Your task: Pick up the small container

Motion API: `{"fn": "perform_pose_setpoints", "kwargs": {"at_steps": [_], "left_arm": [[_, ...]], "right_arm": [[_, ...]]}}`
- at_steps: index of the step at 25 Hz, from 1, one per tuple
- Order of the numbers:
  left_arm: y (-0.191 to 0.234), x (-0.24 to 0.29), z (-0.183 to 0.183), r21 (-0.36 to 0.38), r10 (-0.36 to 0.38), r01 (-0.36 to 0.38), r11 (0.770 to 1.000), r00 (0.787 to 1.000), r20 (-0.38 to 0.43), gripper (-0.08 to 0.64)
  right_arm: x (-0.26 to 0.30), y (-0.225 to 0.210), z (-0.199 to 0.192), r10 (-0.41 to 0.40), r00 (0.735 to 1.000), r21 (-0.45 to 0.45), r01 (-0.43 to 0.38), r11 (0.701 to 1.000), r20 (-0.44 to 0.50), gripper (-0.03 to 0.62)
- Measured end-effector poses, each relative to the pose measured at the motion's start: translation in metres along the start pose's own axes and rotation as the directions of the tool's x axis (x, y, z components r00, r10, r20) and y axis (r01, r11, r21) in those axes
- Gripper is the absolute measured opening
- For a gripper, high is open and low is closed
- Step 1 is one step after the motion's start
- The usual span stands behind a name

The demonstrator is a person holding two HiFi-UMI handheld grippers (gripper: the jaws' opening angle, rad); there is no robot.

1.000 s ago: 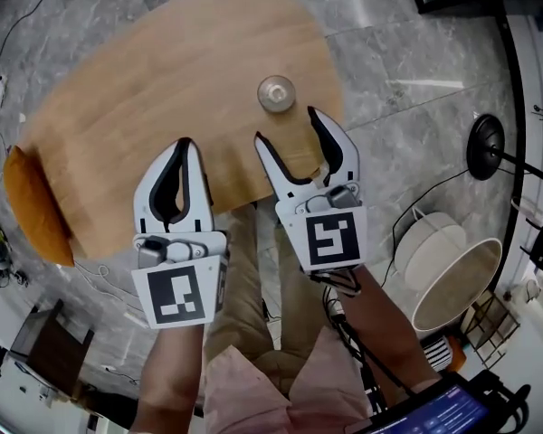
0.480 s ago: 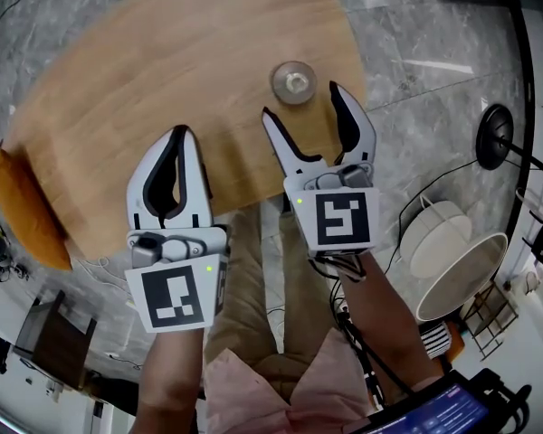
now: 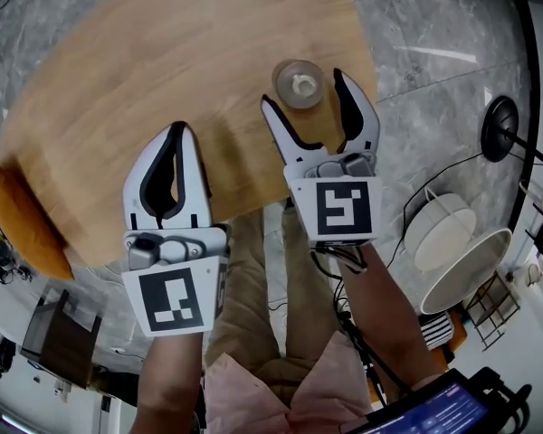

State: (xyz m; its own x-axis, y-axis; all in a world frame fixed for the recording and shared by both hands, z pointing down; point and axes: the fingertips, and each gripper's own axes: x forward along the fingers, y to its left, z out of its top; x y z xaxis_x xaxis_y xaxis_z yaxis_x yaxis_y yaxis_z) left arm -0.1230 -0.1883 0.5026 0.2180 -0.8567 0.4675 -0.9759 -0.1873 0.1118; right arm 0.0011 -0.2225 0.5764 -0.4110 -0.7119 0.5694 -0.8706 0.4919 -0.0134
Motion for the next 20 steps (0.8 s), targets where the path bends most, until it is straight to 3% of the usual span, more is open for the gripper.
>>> {"fn": "perform_pose_setpoints", "kwargs": {"at_steps": [2,5,9,20], "left_arm": [[0.001,0.0,-0.008,-0.001,0.007,-0.007,1.0,0.999,-0.042,0.014],[0.005,0.005,-0.007,-0.003,0.0,0.0,1.0,1.0,-0.025,0.014],[0.012,0.007,-0.016,-0.008,0.011,-0.012,1.0,0.997,-0.075,0.012],[0.026,0.014,-0.015,-0.016,0.007,-0.008,1.0,0.999,-0.051,0.014]], "right_arm": [[0.004,-0.002,-0.001,-0.003,1.0,0.006,0.003,1.0,0.001,0.388],[0.013,-0.002,-0.004,-0.002,1.0,0.0,0.002,1.0,-0.008,0.39],[0.024,0.0,-0.006,0.0,1.0,-0.009,0.0,1.0,-0.019,0.39],[0.046,0.001,-0.015,-0.009,0.999,-0.032,0.007,0.999,-0.044,0.391]]}}
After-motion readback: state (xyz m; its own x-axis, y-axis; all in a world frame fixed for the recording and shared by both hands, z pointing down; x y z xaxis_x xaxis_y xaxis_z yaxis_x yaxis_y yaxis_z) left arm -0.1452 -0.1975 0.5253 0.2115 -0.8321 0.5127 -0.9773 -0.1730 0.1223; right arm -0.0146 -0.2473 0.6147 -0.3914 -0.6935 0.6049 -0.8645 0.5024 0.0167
